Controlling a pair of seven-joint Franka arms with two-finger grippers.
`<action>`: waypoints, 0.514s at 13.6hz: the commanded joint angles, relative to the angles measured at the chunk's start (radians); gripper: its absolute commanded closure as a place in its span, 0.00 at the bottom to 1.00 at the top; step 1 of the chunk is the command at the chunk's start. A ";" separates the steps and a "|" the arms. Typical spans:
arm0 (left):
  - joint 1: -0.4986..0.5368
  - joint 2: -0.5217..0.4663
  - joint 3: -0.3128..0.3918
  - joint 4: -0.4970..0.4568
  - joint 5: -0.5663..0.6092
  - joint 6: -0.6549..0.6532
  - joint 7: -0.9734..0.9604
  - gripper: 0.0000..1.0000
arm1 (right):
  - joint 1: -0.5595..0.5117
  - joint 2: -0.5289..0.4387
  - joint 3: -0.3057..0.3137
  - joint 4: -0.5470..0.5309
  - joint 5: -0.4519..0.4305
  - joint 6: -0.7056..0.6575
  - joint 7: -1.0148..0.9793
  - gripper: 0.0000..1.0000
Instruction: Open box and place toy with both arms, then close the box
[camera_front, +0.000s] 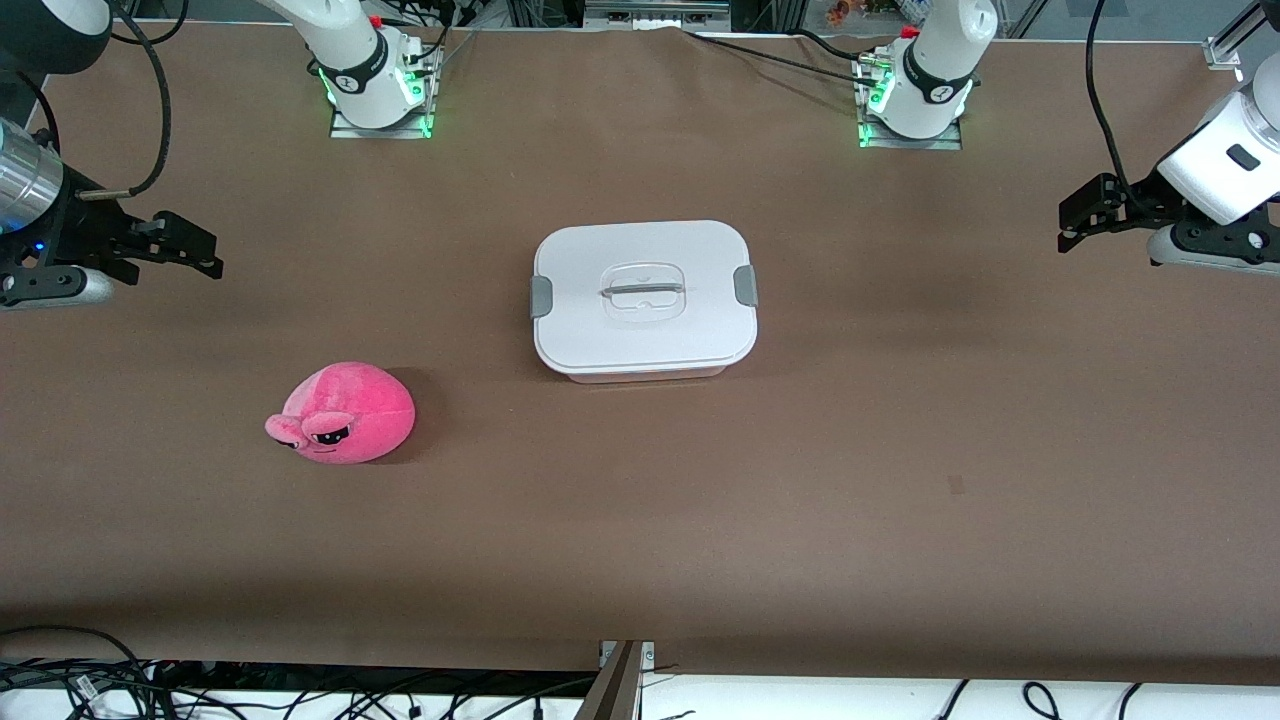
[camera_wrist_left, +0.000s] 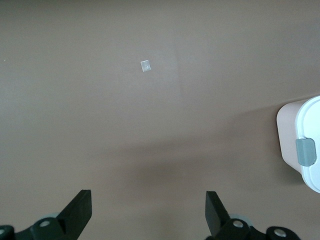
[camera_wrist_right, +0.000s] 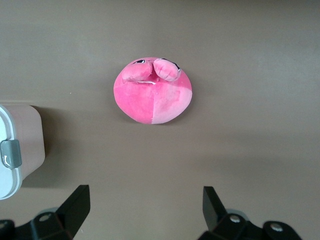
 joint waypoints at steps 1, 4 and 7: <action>0.005 0.008 0.003 0.023 -0.022 -0.022 0.071 0.00 | 0.000 0.021 0.002 0.032 -0.016 -0.007 -0.027 0.00; 0.003 0.009 0.001 0.023 -0.015 -0.024 0.076 0.00 | -0.004 0.021 0.001 0.043 -0.015 -0.010 -0.044 0.00; 0.003 0.009 -0.001 0.023 -0.011 -0.024 0.075 0.00 | -0.004 0.021 0.001 0.043 -0.015 -0.013 -0.035 0.00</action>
